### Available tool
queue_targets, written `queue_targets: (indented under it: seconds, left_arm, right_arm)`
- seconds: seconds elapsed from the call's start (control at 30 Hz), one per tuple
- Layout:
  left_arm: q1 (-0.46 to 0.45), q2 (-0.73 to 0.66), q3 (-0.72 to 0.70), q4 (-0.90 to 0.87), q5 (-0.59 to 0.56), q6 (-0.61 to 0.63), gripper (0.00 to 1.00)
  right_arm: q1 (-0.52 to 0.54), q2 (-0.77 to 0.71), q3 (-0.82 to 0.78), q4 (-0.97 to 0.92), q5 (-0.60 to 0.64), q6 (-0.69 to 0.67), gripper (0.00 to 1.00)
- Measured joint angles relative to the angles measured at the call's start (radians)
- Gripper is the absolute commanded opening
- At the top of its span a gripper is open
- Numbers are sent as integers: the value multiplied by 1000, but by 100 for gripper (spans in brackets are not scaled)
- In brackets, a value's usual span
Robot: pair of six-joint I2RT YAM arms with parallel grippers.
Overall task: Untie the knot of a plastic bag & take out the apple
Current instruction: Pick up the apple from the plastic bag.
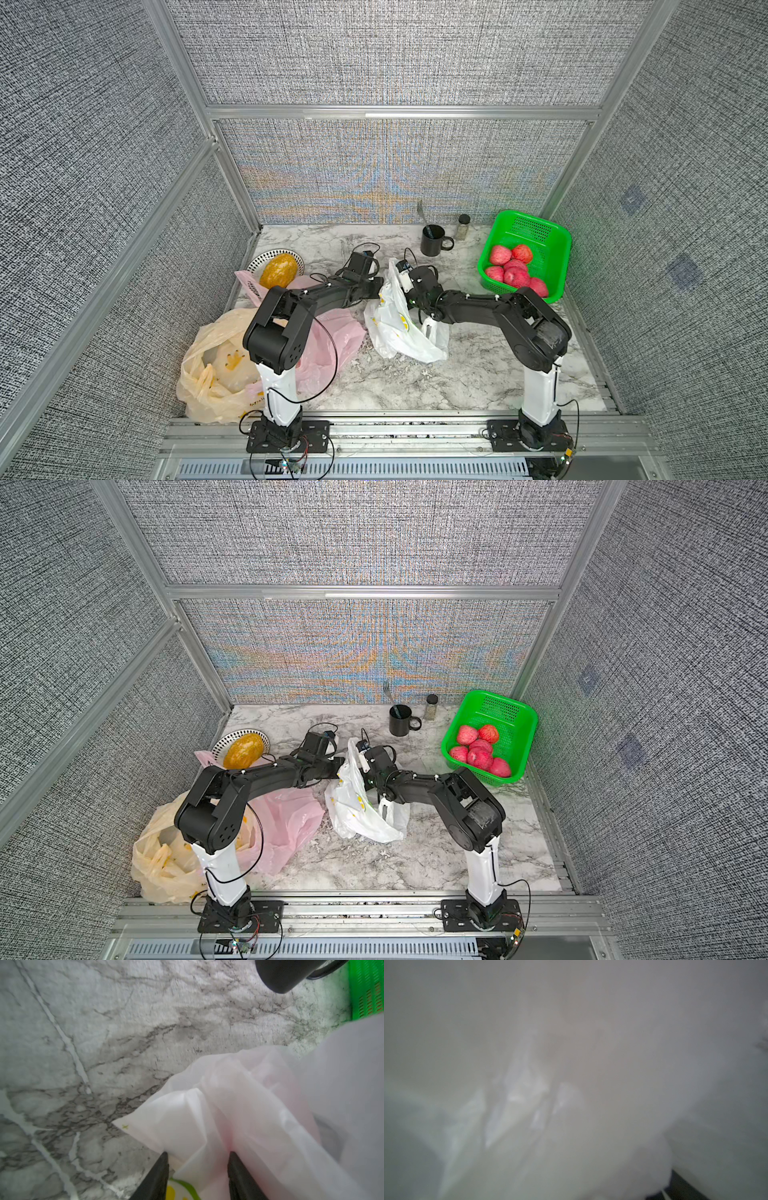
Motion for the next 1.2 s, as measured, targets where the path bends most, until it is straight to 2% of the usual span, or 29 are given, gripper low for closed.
queue_targets:
  seconds: [0.17, 0.27, 0.33, 0.4, 0.47, 0.67, 1.03, 1.2]
  left_arm:
    - [-27, 6, -20, 27, 0, -11, 33]
    - [-35, 6, -29, 39, 0, -16, 31]
    - [-37, -1, -38, 39, 4, -19, 25]
    - [-39, -7, -41, 36, 11, -18, 25]
    - [-41, -10, -42, 35, 14, -19, 22]
    - [-42, -11, -45, 27, 14, -33, 17]
    - [-29, -28, -49, -17, -24, -32, 14]
    - [-26, -33, -49, -21, -46, -20, 14]
  right_arm:
    - [0, 22, 4, -20, -9, -7, 84]
    - [0, 26, 7, -25, -17, -13, 71]
    - [0, 20, -2, -21, -19, -10, 62]
    - [0, 5, -14, -20, -22, -10, 57]
    - [-1, -12, -27, -20, -21, -10, 45]
    - [2, -82, -66, -18, -41, -10, 38]
    - [-5, -286, -178, -83, -48, -14, 39]
    - [-19, -405, -241, -139, -105, -22, 40]
